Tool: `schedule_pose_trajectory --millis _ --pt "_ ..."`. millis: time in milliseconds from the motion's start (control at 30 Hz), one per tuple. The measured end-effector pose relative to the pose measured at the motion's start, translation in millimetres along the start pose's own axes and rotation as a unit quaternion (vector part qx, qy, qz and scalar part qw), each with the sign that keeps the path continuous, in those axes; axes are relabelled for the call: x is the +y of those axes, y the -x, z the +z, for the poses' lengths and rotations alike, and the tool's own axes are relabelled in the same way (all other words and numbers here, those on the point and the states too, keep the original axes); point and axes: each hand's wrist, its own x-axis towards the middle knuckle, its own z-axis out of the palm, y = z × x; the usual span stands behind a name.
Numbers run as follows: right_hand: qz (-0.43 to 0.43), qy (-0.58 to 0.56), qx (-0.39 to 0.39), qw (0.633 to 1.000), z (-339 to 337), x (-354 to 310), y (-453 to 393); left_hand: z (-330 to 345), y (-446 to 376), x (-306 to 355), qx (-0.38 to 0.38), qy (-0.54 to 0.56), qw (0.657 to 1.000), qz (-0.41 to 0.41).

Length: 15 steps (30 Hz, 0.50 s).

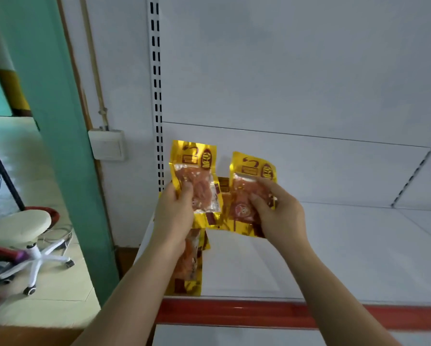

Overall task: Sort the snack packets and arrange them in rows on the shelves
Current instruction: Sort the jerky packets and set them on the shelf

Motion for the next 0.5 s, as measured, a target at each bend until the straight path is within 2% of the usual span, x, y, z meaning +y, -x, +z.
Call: schedule_pose_trajectory --millis 100,200,267,333,433,500 --pt "0.031 0.033 -0.034 0.998 -4 11 -5 -12 -5 -3 0.015 0.03 0.999 -0.034" --pt "-0.008 0.115 -0.121 0.986 16 14 3 -15 -3 -6 0.0 0.027 0.999 -0.045" --pt "-0.042 0.26 -0.171 0.949 32 21 9 -15 1 -6 -0.008 0.023 0.999 -0.049" --pt "-0.037 0.339 -0.199 0.919 38 25 14 -14 4 -7 -0.013 0.022 0.998 -0.057" --pt "-0.032 0.332 -0.238 0.912 35 28 13 -15 7 -11 -0.01 0.005 0.999 -0.053" --pt "-0.043 0.343 -0.236 0.908 34 28 15 -15 8 -11 -0.006 -0.004 0.999 -0.047"
